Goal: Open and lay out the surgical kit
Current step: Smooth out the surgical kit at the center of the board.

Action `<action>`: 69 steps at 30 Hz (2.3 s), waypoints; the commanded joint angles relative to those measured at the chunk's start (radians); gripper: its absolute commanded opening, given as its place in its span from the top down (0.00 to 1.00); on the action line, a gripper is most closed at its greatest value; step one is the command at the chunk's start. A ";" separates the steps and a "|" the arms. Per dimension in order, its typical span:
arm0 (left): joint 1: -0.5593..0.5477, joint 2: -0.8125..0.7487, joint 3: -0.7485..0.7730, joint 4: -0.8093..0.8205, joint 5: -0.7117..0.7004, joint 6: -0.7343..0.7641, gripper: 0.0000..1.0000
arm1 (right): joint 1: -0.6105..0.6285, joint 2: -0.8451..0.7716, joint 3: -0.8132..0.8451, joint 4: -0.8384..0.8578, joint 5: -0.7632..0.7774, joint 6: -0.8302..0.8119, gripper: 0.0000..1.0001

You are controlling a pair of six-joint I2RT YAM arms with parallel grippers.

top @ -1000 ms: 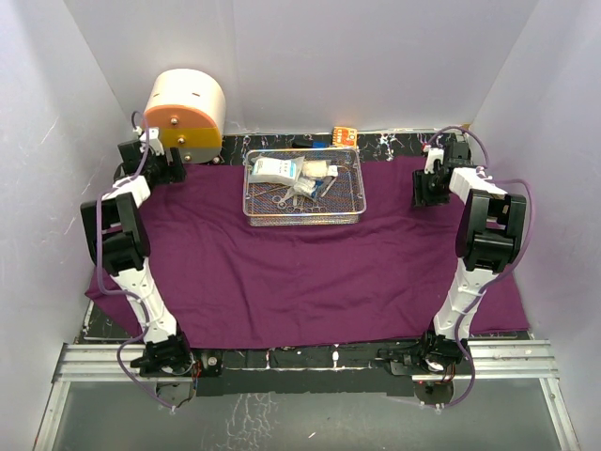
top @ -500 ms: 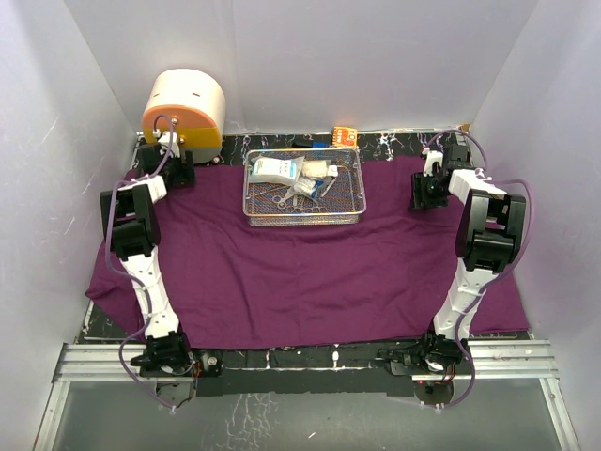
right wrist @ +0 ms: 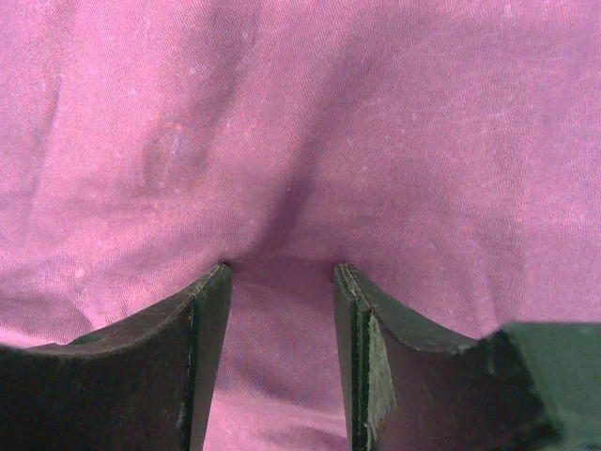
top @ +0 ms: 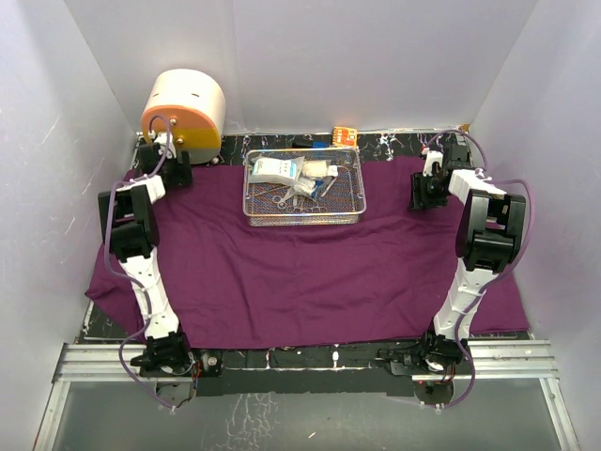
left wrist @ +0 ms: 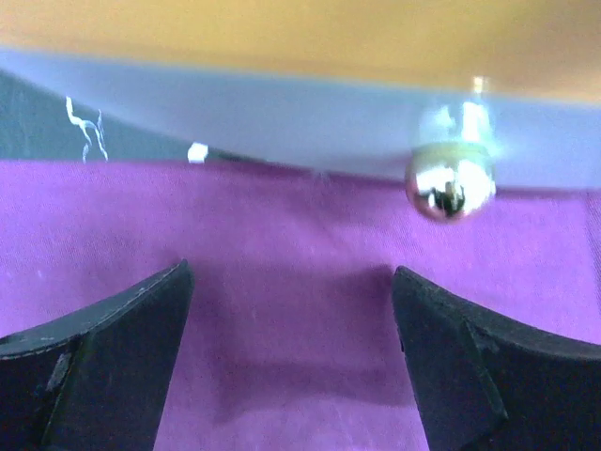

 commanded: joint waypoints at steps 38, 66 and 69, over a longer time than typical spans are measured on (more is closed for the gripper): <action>0.109 -0.894 -0.628 -0.770 0.161 0.406 0.07 | -0.013 -0.635 -0.555 -0.219 0.289 -0.310 0.53; 0.109 -0.939 -0.727 -0.966 -0.117 0.713 0.07 | -0.013 -0.741 -0.698 -0.513 0.439 -0.389 0.54; 0.109 -0.942 -0.689 -1.002 -0.103 0.723 0.07 | -0.013 -0.756 -0.673 -0.537 0.410 -0.391 0.55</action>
